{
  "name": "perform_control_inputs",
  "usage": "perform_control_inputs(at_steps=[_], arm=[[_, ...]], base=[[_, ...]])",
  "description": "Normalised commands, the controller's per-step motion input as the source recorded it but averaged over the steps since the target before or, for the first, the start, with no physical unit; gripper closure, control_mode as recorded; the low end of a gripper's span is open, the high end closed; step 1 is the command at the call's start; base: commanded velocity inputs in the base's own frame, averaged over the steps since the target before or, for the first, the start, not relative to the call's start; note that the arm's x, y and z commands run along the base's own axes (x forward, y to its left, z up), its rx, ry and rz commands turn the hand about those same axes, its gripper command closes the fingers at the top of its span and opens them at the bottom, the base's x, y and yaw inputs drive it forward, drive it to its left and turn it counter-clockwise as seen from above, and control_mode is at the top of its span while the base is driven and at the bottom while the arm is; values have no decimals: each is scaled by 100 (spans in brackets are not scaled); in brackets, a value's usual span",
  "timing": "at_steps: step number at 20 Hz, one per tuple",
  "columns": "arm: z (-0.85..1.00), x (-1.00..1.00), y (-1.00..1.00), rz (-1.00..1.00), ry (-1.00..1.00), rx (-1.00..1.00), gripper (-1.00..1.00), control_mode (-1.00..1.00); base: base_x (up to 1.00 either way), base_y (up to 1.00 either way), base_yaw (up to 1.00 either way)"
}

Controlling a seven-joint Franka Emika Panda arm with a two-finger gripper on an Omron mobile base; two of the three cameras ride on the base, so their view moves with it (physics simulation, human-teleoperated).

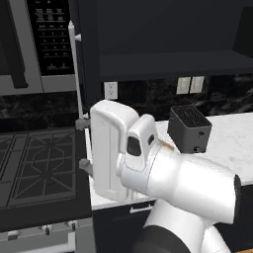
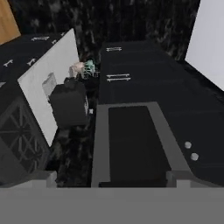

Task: Pick the kettle from the counter and place it on the tray. Then pick the mug from the cabinet and place it on the tray. Then close the cabinet doors.

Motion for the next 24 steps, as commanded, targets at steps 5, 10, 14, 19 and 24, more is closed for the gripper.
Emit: perform_control_inputs(at_steps=[5, 10, 14, 19, 24], arm=[[14, 28, 61, 0, -21, -1, -100, -100], [2, 58, 33, -1, -9, -2, -100, -100], [0, 50, -16, -11, 3, -8, -100, -100], [0, 43, -34, -12, 9, -5, -100, -100], [0, 44, -40, -13, 8, -1, -100, -100]], base=[[0, 0, 0], [0, 0, 0], [0, 0, 0], [0, 0, 0], [0, 0, 0]])
